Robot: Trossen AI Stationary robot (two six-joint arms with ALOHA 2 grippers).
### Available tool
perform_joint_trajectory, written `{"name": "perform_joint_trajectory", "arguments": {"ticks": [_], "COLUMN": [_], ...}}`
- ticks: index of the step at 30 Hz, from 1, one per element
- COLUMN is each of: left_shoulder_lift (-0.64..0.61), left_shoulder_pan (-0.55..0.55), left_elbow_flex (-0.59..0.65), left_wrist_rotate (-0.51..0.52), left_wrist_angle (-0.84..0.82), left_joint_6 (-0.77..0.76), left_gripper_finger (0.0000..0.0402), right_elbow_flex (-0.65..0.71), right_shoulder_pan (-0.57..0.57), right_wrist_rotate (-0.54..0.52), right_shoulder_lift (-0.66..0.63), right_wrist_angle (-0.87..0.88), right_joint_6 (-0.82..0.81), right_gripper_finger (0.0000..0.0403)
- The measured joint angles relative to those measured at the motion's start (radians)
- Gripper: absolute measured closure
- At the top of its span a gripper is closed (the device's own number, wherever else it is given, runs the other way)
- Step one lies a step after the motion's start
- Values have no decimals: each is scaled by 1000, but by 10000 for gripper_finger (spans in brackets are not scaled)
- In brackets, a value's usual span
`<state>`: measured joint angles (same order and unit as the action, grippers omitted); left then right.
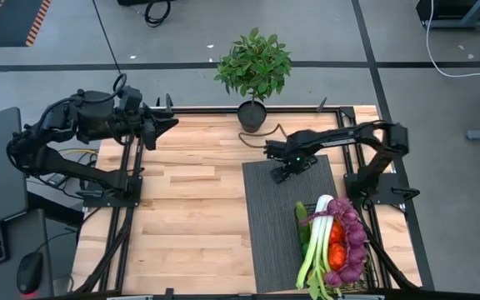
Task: Build produce basket
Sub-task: Return to home position
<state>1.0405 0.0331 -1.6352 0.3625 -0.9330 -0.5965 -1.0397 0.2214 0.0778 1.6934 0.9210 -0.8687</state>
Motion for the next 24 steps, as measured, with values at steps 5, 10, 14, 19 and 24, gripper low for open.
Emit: {"name": "perform_joint_trajectory", "arguments": {"ticks": [5,10,14,19,24], "left_shoulder_lift": [12,17,18,-18,-151], "left_shoulder_pan": [30,72,100,111,109], "left_elbow_flex": [0,0,0,96,371], "left_wrist_rotate": [-70,-71,-71,-52,-101], "left_wrist_angle": [-61,-149,-241,-308,-163], "left_joint_6": [5,22,36,58,-4], "left_gripper_finger": [230,230,230,241,309], "right_elbow_flex": [-4,-5,-5,-5,-7], "right_shoulder_pan": [-7,-5,-6,-13,-32], "right_wrist_rotate": [-14,-69,-104,-75,-70], "right_shoulder_lift": [-120,-238,-301,-383,-470], "right_wrist_angle": [23,47,116,97,62], "right_joint_6": [-7,-13,-1,73,112], "right_gripper_finger": [157,157,157,158,166]}}
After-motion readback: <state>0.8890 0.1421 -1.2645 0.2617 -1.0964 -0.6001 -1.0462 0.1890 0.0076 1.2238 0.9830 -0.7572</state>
